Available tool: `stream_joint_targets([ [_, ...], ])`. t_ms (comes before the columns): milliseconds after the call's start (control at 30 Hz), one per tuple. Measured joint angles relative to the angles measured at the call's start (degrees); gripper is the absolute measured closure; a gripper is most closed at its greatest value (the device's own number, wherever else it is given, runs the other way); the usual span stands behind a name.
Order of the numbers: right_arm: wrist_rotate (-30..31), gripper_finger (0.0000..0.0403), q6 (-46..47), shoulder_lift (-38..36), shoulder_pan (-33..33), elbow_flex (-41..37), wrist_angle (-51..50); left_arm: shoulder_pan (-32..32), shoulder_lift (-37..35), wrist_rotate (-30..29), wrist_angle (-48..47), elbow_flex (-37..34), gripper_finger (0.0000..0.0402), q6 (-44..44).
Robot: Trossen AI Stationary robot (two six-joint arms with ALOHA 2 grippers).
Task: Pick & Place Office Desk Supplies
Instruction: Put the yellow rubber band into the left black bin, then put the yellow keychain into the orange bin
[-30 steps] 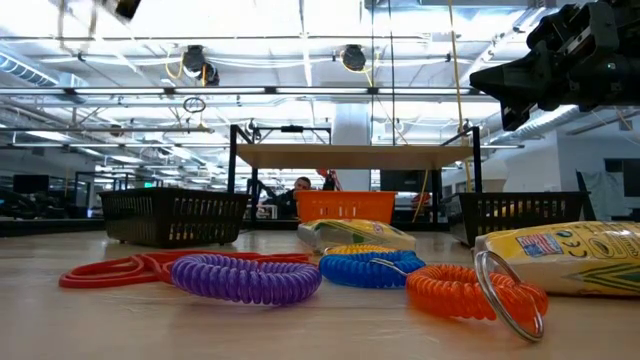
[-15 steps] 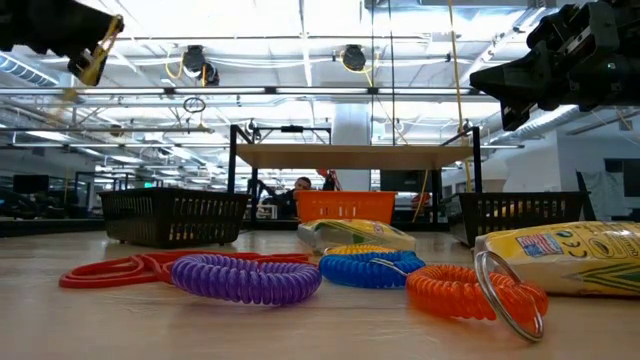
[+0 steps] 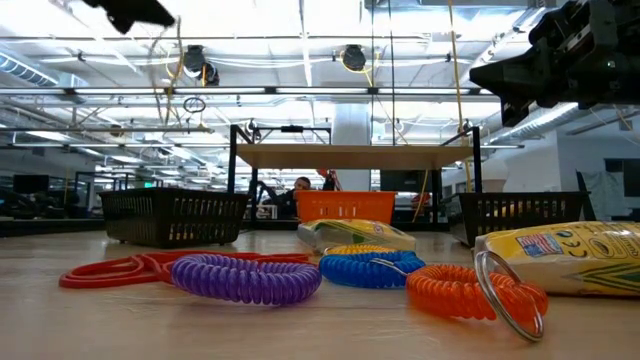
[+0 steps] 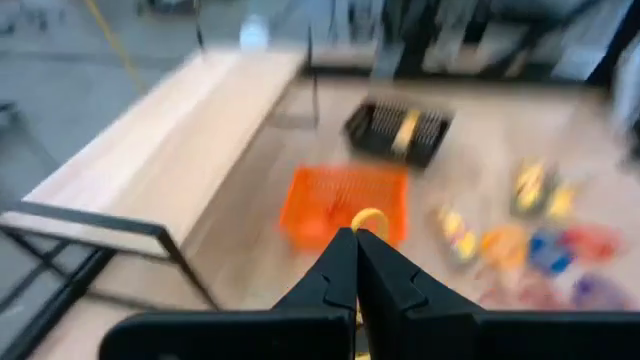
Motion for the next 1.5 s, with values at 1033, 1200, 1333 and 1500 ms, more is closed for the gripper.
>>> stream_joint_targets([
  [1033, -0.24, 0.0399, 0.17, 0.01, 0.0, 0.0, -0.15, 9.72, 28.3, 20.35, -8.82, 4.7, 0.0333, 1.01],
  [1200, -0.24, 0.0399, 0.2, 0.0, -0.01, 0.0, -0.22, 9.73, 27.66, 19.15, -9.2, 4.7, 0.0254, 2.23],
  [1333, -0.25, 0.0399, 0.19, 0.02, 0.0, 0.02, -1.41, 9.73, 23.63, 17.63, -8.49, 4.68, 0.0209, 4.05],
  [1500, -0.24, 0.0399, 0.2, 0.02, 0.01, 0.02, -1.76, 9.73, 14.23, 18.33, -5.87, 3.74, 0.0209, 7.85],
])
